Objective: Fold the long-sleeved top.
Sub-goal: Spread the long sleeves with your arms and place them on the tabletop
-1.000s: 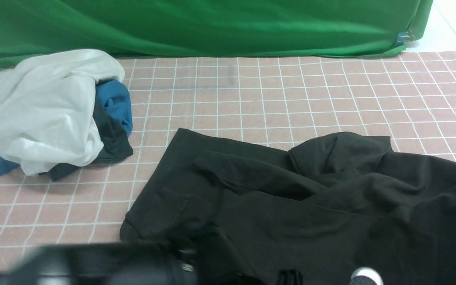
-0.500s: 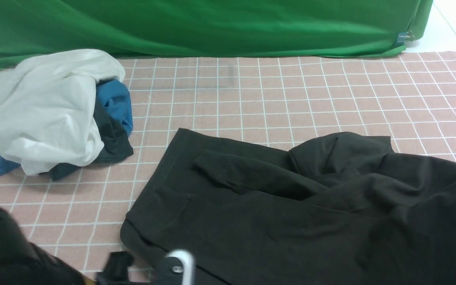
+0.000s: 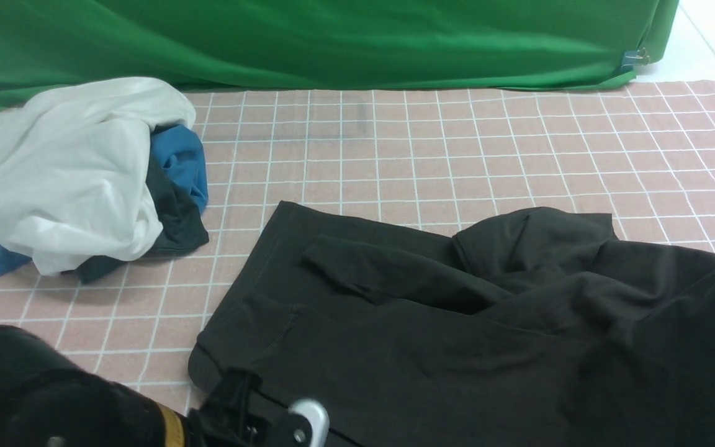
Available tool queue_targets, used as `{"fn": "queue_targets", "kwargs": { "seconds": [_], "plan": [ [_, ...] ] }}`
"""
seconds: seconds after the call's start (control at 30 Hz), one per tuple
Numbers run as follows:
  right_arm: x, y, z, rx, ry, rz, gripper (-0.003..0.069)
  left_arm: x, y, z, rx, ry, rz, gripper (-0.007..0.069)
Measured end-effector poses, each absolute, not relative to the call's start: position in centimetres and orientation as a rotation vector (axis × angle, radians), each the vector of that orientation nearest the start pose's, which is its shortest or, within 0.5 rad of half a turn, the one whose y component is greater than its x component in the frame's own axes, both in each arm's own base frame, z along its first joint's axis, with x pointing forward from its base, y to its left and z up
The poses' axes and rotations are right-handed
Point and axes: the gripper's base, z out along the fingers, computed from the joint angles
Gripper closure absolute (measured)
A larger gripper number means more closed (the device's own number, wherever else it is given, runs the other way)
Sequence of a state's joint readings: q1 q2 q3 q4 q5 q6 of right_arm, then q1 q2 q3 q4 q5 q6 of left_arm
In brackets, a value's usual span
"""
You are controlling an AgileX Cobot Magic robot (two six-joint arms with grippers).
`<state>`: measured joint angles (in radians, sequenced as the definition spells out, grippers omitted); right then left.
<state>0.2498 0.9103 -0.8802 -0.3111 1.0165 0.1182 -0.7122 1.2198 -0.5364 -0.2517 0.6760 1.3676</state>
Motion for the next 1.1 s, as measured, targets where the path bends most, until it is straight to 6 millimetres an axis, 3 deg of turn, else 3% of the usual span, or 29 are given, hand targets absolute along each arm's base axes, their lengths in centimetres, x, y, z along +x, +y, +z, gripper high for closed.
{"fn": "queue_targets", "kwargs": {
  "seconds": [0.2,0.57,1.1],
  "plan": [
    [16.0,1.6,33.6,-0.273,2.457,-0.246,0.0554,12.6,-14.4,18.4,-2.911,-1.839,0.156,0.0172],
    [16.0,1.7,33.6,-0.281,2.45,-0.243,0.0554,13.0,-14.9,17.2,-2.881,-1.83,0.155,0.0174],
    [16.0,1.7,33.6,-0.283,2.446,-0.243,0.0554,14.0,-14.7,16.0,-2.876,-1.764,0.003,0.0174]
  ]
}}
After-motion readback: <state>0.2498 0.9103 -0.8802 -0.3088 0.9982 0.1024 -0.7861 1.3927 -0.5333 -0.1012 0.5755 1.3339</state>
